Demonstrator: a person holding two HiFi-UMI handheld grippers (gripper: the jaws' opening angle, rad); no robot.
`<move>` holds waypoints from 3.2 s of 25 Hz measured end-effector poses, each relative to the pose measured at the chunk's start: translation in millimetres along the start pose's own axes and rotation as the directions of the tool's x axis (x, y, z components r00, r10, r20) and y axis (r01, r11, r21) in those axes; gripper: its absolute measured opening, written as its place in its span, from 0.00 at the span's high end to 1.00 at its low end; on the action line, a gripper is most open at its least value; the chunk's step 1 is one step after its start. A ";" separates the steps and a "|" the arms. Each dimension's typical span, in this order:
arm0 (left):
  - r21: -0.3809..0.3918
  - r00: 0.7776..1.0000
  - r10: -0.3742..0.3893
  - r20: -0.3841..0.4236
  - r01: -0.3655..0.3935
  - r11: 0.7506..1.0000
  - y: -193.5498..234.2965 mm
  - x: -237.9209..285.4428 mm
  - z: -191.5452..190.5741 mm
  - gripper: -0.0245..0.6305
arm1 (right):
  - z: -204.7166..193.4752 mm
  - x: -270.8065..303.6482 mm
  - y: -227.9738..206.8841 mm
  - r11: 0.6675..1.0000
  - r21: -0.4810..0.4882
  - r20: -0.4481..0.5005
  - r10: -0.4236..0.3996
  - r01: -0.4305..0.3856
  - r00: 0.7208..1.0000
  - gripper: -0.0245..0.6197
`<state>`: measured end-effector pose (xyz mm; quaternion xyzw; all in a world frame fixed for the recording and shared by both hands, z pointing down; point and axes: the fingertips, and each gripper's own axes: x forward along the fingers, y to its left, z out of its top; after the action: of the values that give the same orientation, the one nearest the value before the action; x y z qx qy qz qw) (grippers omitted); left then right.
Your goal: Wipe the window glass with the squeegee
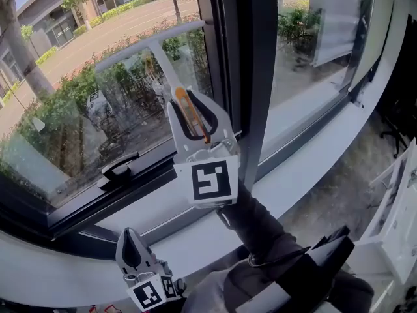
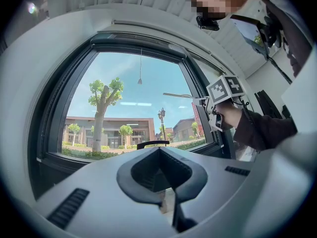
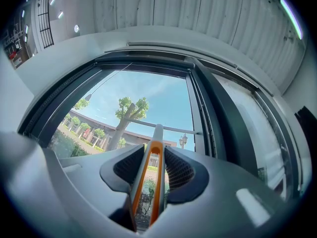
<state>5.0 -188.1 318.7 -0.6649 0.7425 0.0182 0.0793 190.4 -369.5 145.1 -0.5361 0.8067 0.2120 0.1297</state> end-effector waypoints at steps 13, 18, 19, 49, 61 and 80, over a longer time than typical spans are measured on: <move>0.005 1.000 -0.006 -0.010 0.006 1.000 -0.7 -1.8 -2.7 0.96 | -14.0 -8.2 3.7 1.000 0.007 -0.030 0.003 -0.002 1.000 0.76; 0.004 1.000 -0.009 -0.016 0.009 1.000 -1.8 -3.2 -4.3 0.96 | -18.8 -12.1 4.7 1.000 0.006 -0.036 0.005 -0.005 0.999 0.76; 0.005 1.000 -0.010 -0.018 0.010 1.000 -1.9 -3.5 -4.8 0.96 | -20.2 -13.1 4.9 1.000 0.006 -0.039 0.005 -0.005 0.999 0.76; 0.009 0.999 -0.036 -0.041 0.036 0.999 -7.1 -2.0 -12.7 0.96 | -61.0 -37.9 13.1 1.000 0.018 -0.111 0.019 -0.017 0.994 0.76; 0.011 0.997 -0.063 -0.051 0.063 0.998 -12.4 0.5 -17.3 0.96 | -79.2 -50.4 18.6 1.000 0.017 -0.150 0.028 -0.025 0.988 0.76; 0.028 0.991 -0.082 -0.102 0.086 0.996 -17.7 -4.7 -32.8 0.96 | -118.3 -73.4 26.5 0.999 0.028 -0.215 0.045 -0.040 0.976 0.76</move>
<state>19.9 -189.9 353.1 -0.6943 0.7171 -0.0307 0.0534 196.9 -358.1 286.2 -0.5372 0.8297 0.1458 0.0430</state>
